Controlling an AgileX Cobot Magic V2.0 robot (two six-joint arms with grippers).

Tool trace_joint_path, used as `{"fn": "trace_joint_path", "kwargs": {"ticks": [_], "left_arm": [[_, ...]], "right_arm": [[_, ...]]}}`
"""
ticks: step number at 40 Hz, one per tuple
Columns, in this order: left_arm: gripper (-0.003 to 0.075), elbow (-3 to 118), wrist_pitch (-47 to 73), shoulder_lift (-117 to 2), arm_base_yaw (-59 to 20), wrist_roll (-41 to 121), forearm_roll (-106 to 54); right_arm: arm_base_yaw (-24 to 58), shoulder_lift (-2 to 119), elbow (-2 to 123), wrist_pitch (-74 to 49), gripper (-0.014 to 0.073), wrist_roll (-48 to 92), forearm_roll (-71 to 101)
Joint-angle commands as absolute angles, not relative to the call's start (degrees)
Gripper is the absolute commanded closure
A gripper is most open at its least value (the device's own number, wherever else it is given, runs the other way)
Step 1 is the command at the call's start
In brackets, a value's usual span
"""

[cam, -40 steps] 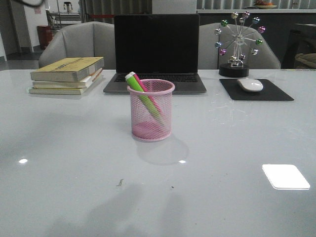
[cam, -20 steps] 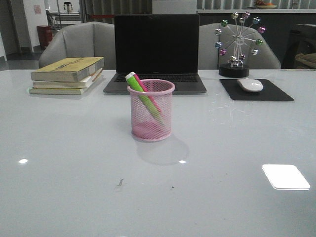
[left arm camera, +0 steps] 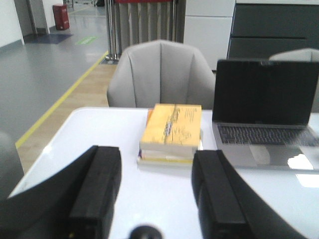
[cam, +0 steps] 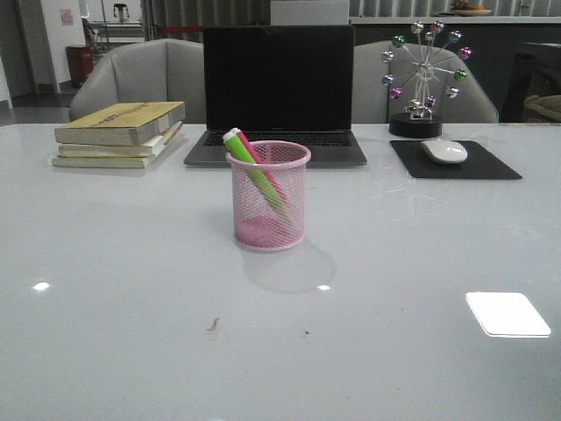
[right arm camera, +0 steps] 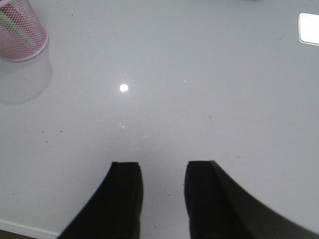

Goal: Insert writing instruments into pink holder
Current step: 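Withdraw the left gripper away from the holder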

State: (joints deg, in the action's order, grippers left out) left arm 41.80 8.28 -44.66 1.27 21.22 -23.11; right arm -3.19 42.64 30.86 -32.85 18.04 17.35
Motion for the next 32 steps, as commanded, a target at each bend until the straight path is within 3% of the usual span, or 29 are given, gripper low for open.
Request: {"fn": "trace_joint_path", "kwargs": {"ticks": [1,10,32], "left_arm": [[0.0324,39.3,6.4,-40.7,1.4,21.3,-24.0],[0.0324,35.4,11.4,-37.0,1.4,21.3,-24.0],[0.0327,35.1,11.1,-37.0,1.4,21.3,-24.0]], "right_arm": [[-3.1,42.3,32.4,-28.7,0.0242,18.2,17.7],[-3.1,42.3,32.4,-28.9,0.0242,18.2,17.7],[-3.1,42.3,32.4,-28.8,0.0256,18.2,17.7]]}}
